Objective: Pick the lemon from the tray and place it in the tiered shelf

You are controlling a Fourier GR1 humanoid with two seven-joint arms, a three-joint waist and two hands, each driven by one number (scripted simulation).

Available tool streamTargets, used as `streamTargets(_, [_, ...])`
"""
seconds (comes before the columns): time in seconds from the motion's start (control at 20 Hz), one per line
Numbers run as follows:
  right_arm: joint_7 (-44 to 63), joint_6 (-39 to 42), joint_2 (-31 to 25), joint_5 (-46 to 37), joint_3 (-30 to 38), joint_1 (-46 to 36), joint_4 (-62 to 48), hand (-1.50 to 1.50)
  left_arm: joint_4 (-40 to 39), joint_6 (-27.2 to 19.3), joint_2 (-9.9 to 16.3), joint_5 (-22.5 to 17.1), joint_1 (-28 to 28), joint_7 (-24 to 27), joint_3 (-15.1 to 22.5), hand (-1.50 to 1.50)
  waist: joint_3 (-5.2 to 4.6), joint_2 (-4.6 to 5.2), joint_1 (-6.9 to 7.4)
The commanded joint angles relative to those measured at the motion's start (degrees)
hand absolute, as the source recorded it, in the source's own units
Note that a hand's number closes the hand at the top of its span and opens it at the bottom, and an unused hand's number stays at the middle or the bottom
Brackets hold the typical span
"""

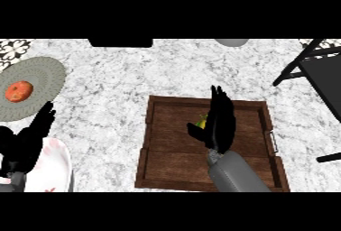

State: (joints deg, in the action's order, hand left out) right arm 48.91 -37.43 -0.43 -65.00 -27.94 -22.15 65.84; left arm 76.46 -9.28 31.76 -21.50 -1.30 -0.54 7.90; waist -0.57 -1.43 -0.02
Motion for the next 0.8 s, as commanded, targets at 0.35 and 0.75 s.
streamTargets(0.35, [27.94, 40.16, 0.41, 3.74, -10.01, -8.92, 2.45, -1.5, 0.55, 0.84, -0.52, -0.01, -0.35, -0.18, 0.17, 0.0, 0.31, 0.68, 1.55])
streamTargets(0.75, [33.7, 51.57, 0.38, 9.04, -8.9, -14.82, 1.76, -1.5, 0.68, 0.55, -1.77, 0.27, 1.55, 0.98, -0.45, 0.0, 0.46, 1.22, 1.31])
